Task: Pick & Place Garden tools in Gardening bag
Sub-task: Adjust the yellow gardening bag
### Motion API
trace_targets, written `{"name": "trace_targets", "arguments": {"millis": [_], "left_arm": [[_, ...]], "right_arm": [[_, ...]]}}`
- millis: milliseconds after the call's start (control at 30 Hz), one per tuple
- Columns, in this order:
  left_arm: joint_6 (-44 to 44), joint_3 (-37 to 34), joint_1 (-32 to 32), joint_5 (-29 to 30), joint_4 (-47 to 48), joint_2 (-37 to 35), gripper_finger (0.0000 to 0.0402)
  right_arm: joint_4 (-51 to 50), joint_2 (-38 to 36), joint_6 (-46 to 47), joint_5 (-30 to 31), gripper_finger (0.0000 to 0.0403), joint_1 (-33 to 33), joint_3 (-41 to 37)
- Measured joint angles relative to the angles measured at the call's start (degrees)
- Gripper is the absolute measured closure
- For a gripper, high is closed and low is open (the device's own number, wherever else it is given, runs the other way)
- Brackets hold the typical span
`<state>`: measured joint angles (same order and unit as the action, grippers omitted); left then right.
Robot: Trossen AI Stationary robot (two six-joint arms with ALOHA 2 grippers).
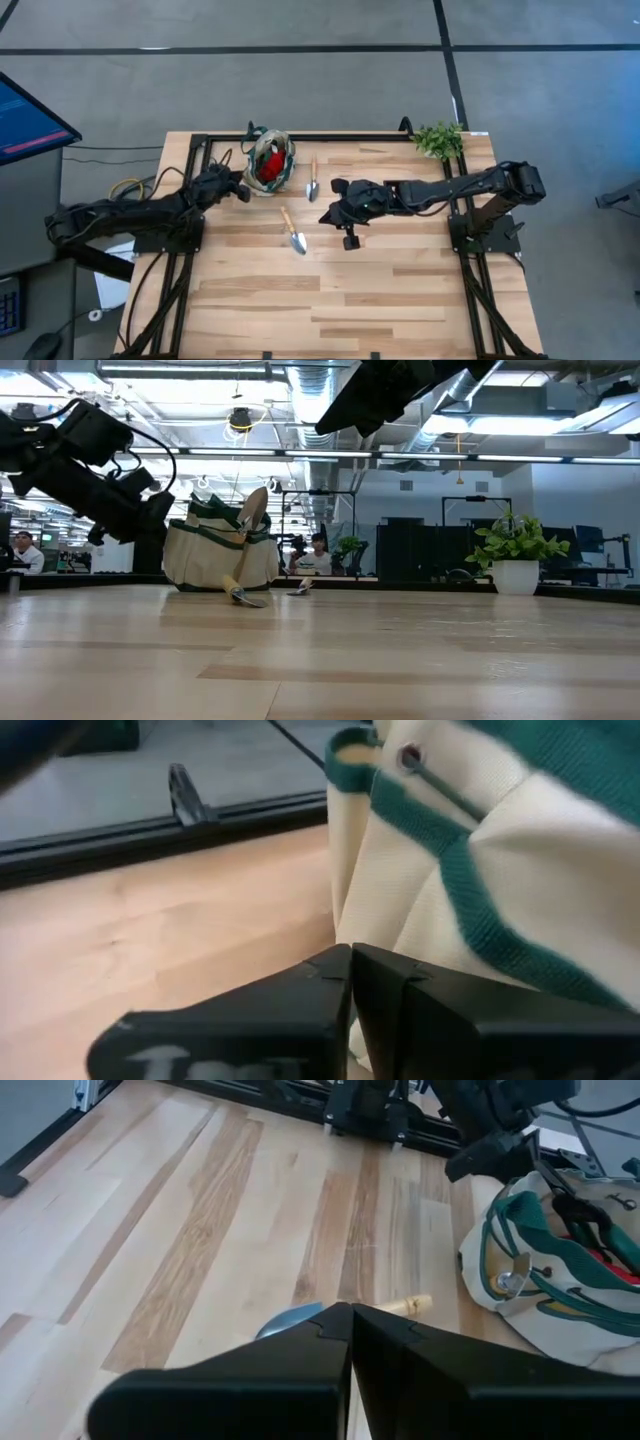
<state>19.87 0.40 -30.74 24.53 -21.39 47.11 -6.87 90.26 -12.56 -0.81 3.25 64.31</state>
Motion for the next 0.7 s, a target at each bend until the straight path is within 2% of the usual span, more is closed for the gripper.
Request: {"name": "trace_targets", "arguments": {"millis": [367, 533, 700], "left_arm": [[3.12, 0.0, 0.18, -2.58, -7.92, 7.53, 0.0401], [6.27, 0.0, 1.76, -2.54, -9.58, 12.39, 0.0401], [7.5, 0.21, 4.24, -2.66, -15.83, 18.17, 0.0401]], "right_arm": [[0.11, 0.0, -0.91, 0.84, 0.0403, 0.0, 0.0], [0.09, 0.0, -1.32, 0.84, 0.0403, 0.02, 0.0], [0.09, 0.0, -1.53, 0.84, 0.0403, 0.09, 0.0]]}}
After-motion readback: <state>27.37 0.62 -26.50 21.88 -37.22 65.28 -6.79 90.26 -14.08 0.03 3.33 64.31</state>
